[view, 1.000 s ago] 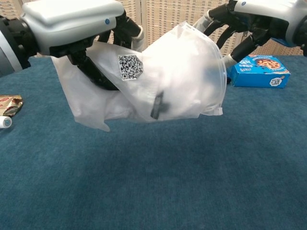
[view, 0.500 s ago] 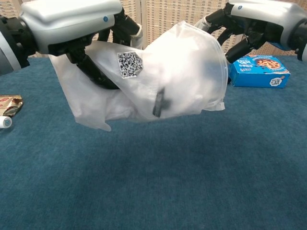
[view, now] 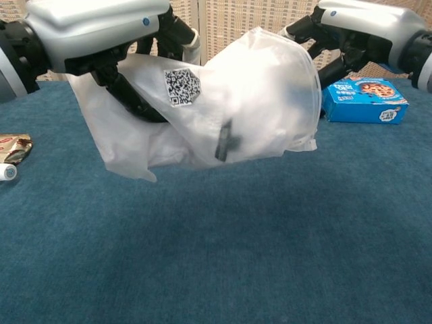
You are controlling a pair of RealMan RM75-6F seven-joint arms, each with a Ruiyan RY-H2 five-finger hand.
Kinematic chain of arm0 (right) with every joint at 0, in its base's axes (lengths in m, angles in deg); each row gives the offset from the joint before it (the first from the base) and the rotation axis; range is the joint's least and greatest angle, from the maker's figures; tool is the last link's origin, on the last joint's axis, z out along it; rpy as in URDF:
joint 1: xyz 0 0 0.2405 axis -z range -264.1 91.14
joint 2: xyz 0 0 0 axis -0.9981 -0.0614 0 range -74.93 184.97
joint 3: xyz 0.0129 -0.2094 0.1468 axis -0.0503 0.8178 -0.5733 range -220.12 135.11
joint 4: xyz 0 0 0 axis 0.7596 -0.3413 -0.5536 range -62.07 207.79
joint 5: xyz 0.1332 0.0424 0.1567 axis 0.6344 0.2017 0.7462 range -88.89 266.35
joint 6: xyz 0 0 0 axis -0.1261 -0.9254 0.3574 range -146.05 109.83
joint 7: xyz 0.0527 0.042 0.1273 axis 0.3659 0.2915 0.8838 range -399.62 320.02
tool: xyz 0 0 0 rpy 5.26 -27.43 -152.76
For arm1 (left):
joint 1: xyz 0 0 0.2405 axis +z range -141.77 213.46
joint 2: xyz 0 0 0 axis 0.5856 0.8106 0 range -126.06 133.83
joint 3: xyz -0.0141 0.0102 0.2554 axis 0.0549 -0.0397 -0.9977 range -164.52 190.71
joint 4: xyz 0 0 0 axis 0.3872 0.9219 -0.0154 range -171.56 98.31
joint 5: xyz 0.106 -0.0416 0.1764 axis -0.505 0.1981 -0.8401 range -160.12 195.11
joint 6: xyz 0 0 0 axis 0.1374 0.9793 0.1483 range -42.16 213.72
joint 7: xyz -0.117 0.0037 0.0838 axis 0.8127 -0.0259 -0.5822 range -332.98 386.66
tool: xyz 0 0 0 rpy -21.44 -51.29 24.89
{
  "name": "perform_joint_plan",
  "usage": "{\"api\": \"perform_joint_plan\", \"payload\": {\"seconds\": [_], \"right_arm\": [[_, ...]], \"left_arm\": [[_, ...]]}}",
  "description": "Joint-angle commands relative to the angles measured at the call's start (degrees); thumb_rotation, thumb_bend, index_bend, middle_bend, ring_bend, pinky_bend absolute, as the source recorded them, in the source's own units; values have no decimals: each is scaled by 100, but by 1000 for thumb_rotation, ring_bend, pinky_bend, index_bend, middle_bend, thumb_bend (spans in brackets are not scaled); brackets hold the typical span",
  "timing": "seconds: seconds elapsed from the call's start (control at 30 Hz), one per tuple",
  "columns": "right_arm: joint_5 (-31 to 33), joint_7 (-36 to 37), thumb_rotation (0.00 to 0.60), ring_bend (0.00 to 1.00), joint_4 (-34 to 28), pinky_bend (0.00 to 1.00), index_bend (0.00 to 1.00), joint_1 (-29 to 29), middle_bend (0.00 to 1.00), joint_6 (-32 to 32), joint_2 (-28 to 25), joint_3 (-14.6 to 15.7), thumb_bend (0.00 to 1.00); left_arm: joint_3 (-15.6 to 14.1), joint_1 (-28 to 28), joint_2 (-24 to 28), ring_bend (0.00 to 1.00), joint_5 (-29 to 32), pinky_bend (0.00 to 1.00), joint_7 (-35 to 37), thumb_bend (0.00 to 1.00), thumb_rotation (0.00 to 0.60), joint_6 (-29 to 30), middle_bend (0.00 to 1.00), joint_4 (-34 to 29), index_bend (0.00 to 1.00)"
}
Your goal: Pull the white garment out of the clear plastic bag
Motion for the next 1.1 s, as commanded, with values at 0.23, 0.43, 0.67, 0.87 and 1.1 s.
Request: {"api": "perform_joint_plan", "payload": {"seconds": [0.23,0.43,0.67,0.87,1.1], "right_arm": [[-60,-17,600,178,57,344,676,19,293,162,111,-19,537],[-34,-75,600,181,102,344,748,46,315,241,174,-9,554],[-26,-135,600,181,192,344,811,79,313,339,281,4,569],[-34,-130,600,182,312,344,844,105,303,398,397,22,582],[-39,-105,600,182,406,344,859,105,302,379,480,40,588]], "left_arm": [[-4,19,8,539,9,633,5,292,600,-15,638,2,538],[-2,33,7,539,23,633,41,292,600,-24,638,-2,538],[-1,58,19,540,65,634,107,292,600,-36,639,-16,532],[-21,69,38,540,100,634,152,292,600,-84,635,-23,490],[-88,69,73,529,207,635,103,291,600,-204,634,-22,406]]}}
